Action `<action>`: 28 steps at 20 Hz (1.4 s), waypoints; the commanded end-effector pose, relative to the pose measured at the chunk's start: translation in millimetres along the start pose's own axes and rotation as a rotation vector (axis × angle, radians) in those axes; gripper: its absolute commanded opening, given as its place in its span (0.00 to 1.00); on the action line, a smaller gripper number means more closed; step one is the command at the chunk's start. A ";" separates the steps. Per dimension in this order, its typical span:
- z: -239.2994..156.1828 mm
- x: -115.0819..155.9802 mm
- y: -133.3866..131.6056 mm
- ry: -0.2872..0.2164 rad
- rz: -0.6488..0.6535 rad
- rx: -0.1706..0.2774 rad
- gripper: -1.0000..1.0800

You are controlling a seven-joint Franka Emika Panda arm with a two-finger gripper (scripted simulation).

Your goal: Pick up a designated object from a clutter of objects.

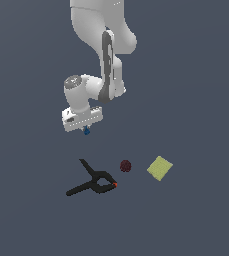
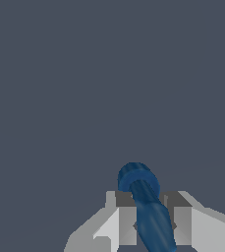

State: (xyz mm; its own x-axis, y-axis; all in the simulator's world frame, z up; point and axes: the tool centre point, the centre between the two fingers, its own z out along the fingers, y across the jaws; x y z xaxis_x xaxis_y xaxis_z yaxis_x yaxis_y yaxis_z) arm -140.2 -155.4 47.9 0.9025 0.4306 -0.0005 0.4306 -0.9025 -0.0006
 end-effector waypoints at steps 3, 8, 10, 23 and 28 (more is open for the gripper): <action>-12.3 12.5 -3.5 0.000 0.000 -0.001 0.00; -34.9 35.8 -10.1 -0.001 0.000 -0.002 0.00; -46.6 47.8 -13.5 -0.001 0.001 -0.003 0.00; -144.3 149.1 -42.0 -0.003 0.001 -0.005 0.00; -180.8 187.9 -52.7 -0.002 0.001 -0.004 0.00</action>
State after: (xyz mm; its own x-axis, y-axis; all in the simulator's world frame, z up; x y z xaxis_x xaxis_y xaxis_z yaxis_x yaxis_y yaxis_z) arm -1.7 -34.9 217.7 0.9026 0.4304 -0.0020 0.4304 -0.9026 0.0042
